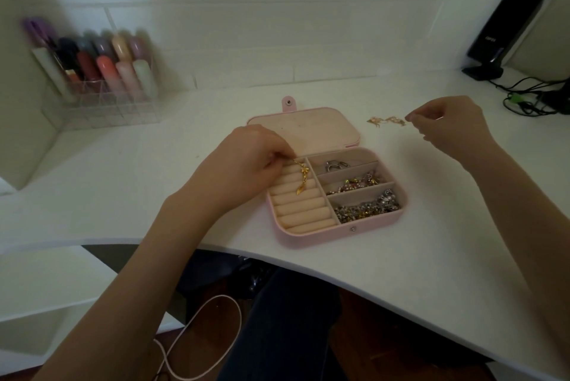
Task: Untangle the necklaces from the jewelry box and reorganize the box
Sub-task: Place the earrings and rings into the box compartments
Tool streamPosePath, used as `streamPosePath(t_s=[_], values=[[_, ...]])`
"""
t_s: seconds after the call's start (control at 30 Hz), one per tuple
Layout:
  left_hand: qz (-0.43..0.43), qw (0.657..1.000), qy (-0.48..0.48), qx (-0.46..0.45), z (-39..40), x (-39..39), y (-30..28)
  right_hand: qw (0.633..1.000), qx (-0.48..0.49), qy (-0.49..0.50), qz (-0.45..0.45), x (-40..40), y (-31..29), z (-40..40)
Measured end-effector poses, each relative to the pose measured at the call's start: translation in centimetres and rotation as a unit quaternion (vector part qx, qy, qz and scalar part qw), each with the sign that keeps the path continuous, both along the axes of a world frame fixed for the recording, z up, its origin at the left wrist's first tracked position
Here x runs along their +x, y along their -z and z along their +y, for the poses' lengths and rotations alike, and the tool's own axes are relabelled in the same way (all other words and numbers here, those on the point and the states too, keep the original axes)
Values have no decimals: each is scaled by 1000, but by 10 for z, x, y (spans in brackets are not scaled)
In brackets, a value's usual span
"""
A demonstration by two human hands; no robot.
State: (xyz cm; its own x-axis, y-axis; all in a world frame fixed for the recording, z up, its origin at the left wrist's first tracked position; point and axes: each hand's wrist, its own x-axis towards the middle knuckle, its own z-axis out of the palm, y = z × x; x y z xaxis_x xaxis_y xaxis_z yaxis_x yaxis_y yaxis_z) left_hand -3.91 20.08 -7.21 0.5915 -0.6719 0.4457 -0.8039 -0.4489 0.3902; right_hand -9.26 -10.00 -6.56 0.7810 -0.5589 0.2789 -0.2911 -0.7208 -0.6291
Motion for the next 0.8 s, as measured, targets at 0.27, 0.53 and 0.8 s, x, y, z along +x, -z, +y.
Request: streamPosePath(t_s=[0.27, 0.53, 0.8], values=[[19, 999, -4, 25, 2, -5, -6, 1000, -14, 5, 2, 2, 10, -9], [42, 998, -46, 11, 0, -5, -3, 996, -71, -5, 57, 14, 22, -26], [35, 998, -49, 13, -3, -3, -1, 991, -115, -28, 62, 42, 37, -20]])
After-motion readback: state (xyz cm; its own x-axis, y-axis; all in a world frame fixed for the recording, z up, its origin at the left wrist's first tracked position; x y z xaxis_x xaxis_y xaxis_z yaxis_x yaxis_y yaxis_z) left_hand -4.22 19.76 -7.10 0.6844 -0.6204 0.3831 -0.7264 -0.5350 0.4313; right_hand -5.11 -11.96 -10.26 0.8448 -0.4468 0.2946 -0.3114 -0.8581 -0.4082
